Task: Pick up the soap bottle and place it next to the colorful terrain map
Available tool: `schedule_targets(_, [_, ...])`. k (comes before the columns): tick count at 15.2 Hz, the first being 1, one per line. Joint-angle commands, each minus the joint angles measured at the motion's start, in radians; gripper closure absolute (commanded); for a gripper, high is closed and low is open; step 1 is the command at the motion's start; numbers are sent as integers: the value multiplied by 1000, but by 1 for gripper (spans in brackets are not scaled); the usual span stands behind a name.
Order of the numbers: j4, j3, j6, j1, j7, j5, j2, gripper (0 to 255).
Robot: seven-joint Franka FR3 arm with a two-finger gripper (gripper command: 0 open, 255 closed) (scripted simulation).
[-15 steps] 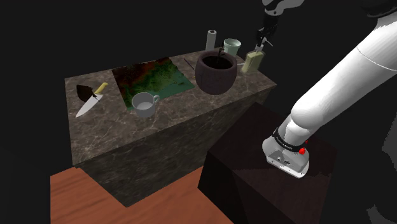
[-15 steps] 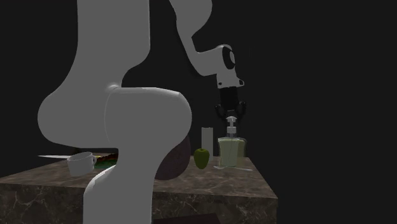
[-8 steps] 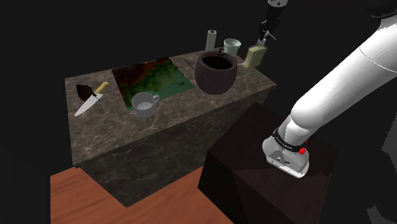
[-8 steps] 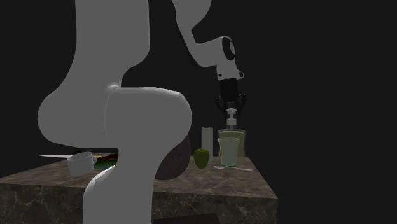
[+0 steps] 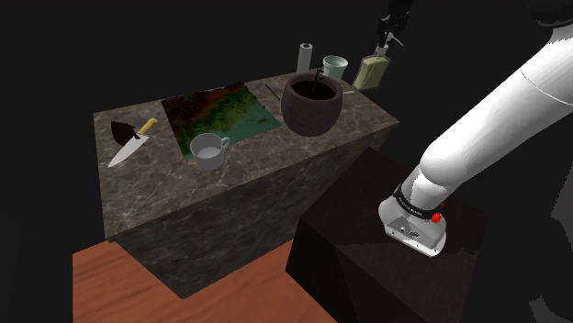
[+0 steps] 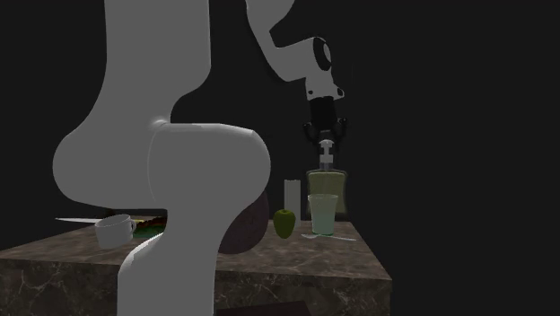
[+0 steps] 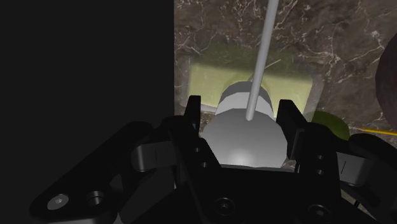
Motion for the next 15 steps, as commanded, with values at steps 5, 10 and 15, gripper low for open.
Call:
schedule_targets(5, [81,5,-82,3,-8,4,-1,255])
schedule_targets(10, [154,7,-148,5,-18,10,5,255])
schedule_targets(15, [234,7,-216,7,-29,18,18,255])
